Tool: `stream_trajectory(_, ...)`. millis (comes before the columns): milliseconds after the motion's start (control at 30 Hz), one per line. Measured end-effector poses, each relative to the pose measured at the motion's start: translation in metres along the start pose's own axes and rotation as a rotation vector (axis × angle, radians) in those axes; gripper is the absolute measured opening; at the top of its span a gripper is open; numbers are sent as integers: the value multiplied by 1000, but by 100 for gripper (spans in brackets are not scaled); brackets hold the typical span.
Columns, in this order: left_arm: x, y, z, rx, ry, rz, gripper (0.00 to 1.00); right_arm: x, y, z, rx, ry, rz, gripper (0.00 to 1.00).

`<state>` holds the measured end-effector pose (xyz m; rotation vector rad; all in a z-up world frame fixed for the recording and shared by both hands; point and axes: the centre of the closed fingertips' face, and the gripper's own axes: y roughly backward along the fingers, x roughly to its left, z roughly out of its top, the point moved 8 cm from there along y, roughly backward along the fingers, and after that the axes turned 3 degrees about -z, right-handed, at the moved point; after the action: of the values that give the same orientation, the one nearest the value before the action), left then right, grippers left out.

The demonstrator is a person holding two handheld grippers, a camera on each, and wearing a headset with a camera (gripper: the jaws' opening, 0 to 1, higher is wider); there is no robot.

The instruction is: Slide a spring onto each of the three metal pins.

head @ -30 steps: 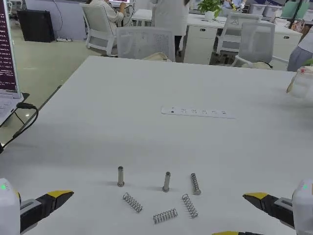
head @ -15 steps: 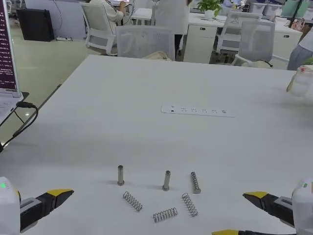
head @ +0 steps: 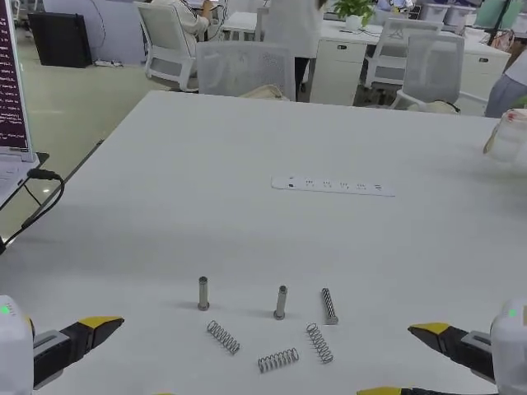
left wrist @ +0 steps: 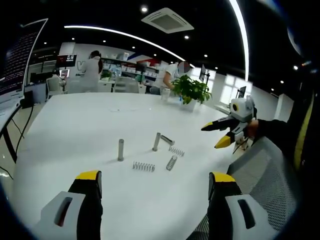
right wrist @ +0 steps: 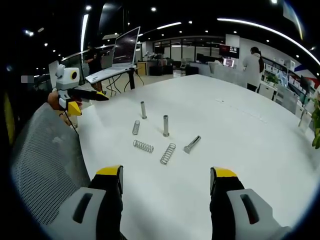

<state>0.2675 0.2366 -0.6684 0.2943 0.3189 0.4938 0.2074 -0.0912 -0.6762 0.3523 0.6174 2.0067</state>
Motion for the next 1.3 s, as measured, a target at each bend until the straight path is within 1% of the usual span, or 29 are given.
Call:
stream_trajectory(700,0,-1,0,4,-1,-9,84,1,-1,0,14,0,5,69)
stream_trajectory(1167,-1,-1,1,-4,-3,-7,84,-2,0,0,15,-5,-5,68)
stream_trajectory(1300,-1,-1,1,-6,-3,-8,84,-3,1,1,19,4,-10,68)
